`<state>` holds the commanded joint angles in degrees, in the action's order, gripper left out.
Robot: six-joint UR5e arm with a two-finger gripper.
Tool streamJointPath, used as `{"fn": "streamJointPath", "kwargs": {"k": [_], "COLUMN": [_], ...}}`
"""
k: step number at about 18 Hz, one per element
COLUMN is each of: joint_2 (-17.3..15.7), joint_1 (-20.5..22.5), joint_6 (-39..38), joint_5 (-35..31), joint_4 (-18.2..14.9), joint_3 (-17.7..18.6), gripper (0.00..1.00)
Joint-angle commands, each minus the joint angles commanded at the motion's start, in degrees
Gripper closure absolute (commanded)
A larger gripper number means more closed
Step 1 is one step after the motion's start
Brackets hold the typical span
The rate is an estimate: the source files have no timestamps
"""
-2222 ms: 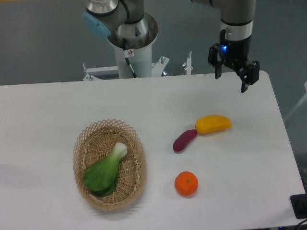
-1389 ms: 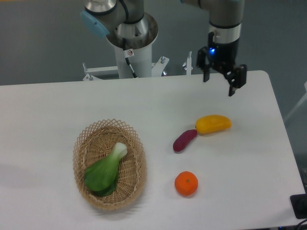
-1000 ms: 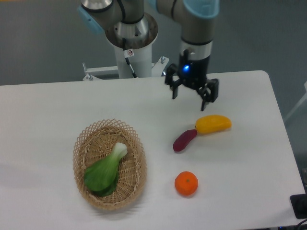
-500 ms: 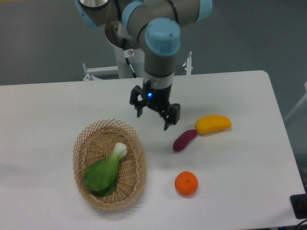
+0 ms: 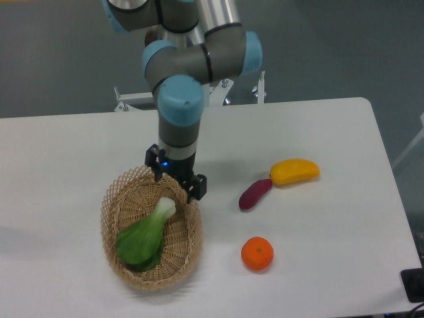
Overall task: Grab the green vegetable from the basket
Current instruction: 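Lower the gripper into the basket onto the bok choy stem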
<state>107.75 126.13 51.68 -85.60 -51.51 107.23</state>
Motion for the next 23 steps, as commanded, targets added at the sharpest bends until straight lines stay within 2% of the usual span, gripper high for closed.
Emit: {"fn": "streamJointPath", "kwargs": {"k": [2,9,16,19,23], "joint_2": [0.62,2.64,4.13,4.84,5.54], "joint_1": [-0.44,-0.88,-1.59,-2.02,-2.11], "joint_6": [0.09,-0.79,-2.99,-3.16,-5.19], "joint_5": [-0.18,-0.71,-2.82,-2.91,-2.99], "joint_4": [1.84,3.78,4.22,5.89,7.65], "joint_3": [0.35,0.88,1.14,1.23,0.88], "gripper": [0.00,0.00,0.00,0.00,0.20]}}
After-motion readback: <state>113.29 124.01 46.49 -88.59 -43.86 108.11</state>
